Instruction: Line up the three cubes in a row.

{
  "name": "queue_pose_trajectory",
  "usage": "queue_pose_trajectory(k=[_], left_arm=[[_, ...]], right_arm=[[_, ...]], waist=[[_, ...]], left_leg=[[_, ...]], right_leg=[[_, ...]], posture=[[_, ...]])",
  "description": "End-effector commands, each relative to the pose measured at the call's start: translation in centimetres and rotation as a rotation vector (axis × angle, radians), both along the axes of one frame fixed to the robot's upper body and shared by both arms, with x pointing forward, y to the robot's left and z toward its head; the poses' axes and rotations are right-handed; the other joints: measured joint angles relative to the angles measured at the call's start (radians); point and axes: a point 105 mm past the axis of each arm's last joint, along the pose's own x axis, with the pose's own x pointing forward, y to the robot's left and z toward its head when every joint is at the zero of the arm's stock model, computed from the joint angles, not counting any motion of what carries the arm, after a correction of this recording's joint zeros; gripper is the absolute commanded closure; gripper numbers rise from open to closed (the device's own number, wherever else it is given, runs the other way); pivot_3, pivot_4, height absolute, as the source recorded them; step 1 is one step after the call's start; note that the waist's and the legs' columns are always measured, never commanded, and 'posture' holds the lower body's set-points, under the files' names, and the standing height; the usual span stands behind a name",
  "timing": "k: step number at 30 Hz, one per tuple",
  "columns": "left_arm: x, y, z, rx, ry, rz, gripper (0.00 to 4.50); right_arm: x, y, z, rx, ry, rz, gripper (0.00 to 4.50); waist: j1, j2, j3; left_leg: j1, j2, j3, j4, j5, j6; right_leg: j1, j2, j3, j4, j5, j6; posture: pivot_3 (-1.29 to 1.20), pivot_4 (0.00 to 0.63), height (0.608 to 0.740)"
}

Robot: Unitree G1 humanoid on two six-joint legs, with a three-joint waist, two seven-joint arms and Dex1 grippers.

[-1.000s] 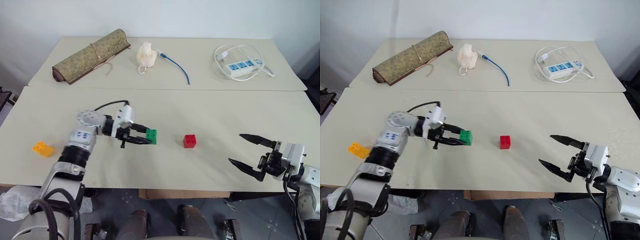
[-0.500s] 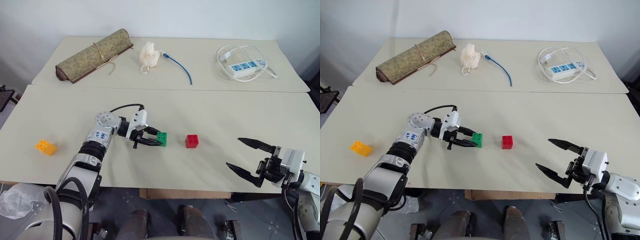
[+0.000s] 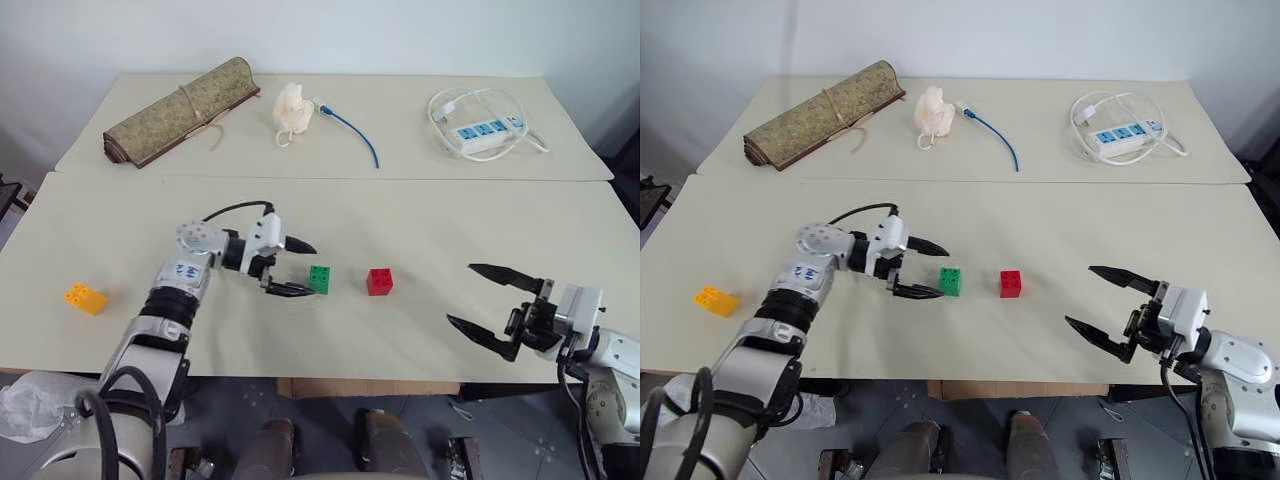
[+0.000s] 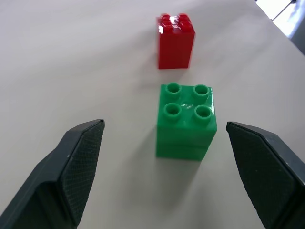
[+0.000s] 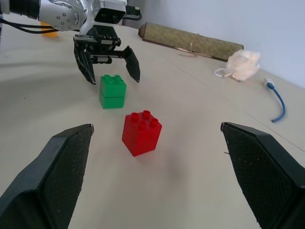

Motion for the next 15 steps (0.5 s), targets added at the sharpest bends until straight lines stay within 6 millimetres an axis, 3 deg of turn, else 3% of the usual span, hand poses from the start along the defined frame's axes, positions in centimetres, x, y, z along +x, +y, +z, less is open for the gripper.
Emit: queue_pose_trajectory(k=[1,7,12,15], left_arm=[[-2.4,5.1,3.8,-0.151,-0.109,0.215,0.14],[-5.8,11.5,5.1,-0.362,-0.253,0.734,0.06],[-10.2,15.9,3.1,-0.471,-0.288,1.095,0.06],[-13.9,19.3,1.4,-0.566,-0.328,1.371,0.06]], right_arm=[[-0.1,1.9,0.4,0.028,0.049,0.131,0.00],[0.0,3.9,1.3,0.027,-0.017,0.254,0.00],[-0.3,5.3,1.9,0.004,-0.039,0.353,0.00],[-0.6,6.3,2.6,-0.002,-0.067,0.403,0.00]], waist=[[-0.020,0.001,0.000],[0.000,0.001,0.001],[0.020,0.001,0.001],[0.024,0.001,0.001]], left_leg=[[0.000,0.001,0.000,-0.001,0.000,-0.001],[0.000,0.003,-0.004,0.001,-0.001,-0.002],[0.000,0.002,-0.005,0.001,-0.002,-0.002],[0.000,0.002,-0.005,0.001,-0.003,-0.002]], right_leg=[[-0.001,0.001,0.001,0.000,0.000,0.000],[0.002,0.000,0.002,-0.002,-0.001,-0.003],[0.003,-0.001,0.002,-0.006,-0.001,-0.003],[0.004,-0.001,0.001,-0.009,-0.001,-0.003]], posture=[[0.00,0.150,0.740],[0.00,0.150,0.740],[0.00,0.150,0.740],[0.00,0.150,0.740]])
